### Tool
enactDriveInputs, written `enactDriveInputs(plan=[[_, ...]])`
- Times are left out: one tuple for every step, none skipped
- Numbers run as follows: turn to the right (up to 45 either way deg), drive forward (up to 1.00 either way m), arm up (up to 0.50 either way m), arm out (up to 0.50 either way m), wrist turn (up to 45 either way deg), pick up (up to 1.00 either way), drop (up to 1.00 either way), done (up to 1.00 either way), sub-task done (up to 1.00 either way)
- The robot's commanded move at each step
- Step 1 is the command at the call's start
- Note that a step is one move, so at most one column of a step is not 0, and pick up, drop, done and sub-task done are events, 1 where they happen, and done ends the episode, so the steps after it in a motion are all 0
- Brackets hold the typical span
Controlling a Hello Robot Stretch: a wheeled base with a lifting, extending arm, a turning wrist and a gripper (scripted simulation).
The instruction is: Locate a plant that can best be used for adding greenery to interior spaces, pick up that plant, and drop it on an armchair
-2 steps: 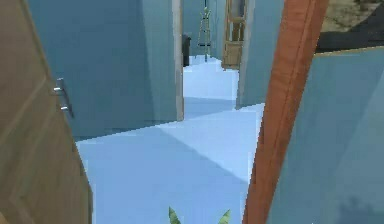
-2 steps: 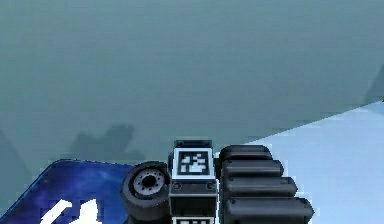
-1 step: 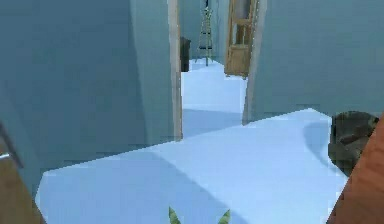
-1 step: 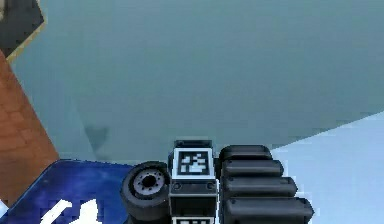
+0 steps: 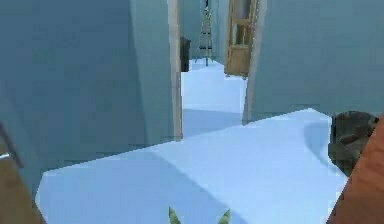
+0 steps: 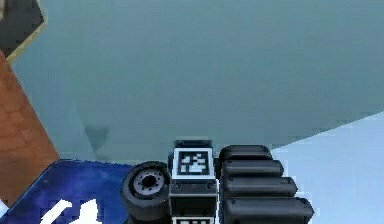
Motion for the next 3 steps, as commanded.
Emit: enactDriveInputs(plan=[[-21.0, 0.00, 0.00, 0.00, 0.0, 0.00, 0.00, 0.00, 0.00], [0.0, 0.45, 0.00, 0.00, 0.0, 0.00, 0.00, 0.00, 0.00], [45.0, 0.00, 0.00, 0.00, 0.0, 0.00, 0.00, 0.00, 0.00]])
